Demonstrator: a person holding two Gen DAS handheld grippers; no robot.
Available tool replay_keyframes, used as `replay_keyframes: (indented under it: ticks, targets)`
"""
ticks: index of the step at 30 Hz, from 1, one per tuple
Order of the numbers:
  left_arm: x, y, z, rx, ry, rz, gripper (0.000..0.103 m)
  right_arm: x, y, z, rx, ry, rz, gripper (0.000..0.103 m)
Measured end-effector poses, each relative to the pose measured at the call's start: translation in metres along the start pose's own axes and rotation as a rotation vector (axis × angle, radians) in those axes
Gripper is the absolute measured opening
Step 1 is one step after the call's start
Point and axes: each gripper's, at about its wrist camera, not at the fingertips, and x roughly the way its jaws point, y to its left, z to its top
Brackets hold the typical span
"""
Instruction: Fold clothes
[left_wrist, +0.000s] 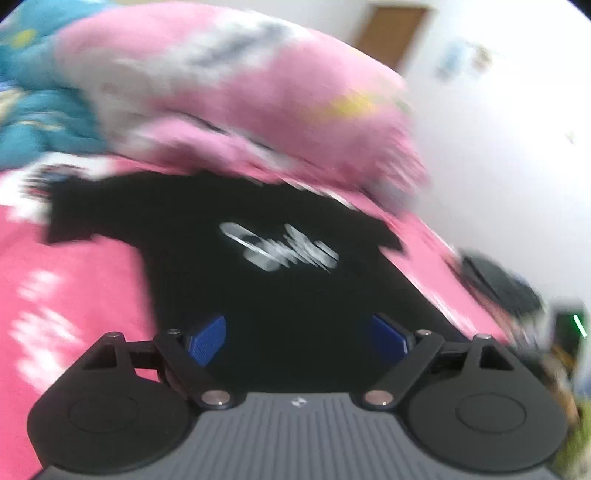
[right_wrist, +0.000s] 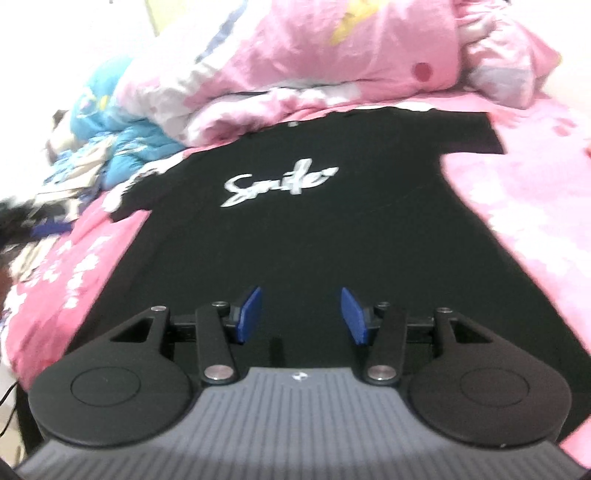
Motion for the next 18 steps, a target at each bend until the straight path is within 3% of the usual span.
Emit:
replay_keyframes:
  ticks: [3,6,9,12,15,18]
  targets:
    - [0.018,-0.036,-0.032,0.071,0.08,0.02,0.087,0.006,-0.015,-0.008,0.021,0.055,-0.079,0.048]
    - [0.028,-0.044,-0.064,0.093,0.161,0.112,0.086,-0.003,-0.031,-0.03,0.068,0.097,-0.082,0.048]
    - [0.014,-0.051,-0.081,0.151,0.148,0.175,0.087,-0.036,-0.044,-0.054,0.132,0.085,-0.024,0.049]
    - [-0.001,-0.054,-0.077,0.154,0.124,0.185,0.087,-0.063,-0.053,-0.067,0.19,0.097,-0.007,0.05]
    - [-0.008,-0.058,-0.064,0.162,0.079,0.189,0.087,-0.078,-0.057,-0.058,0.223,0.076,0.007,0.052]
    - [-0.004,-0.059,-0.044,0.126,0.037,0.185,0.087,-0.08,-0.052,-0.027,0.172,0.001,0.036,0.052]
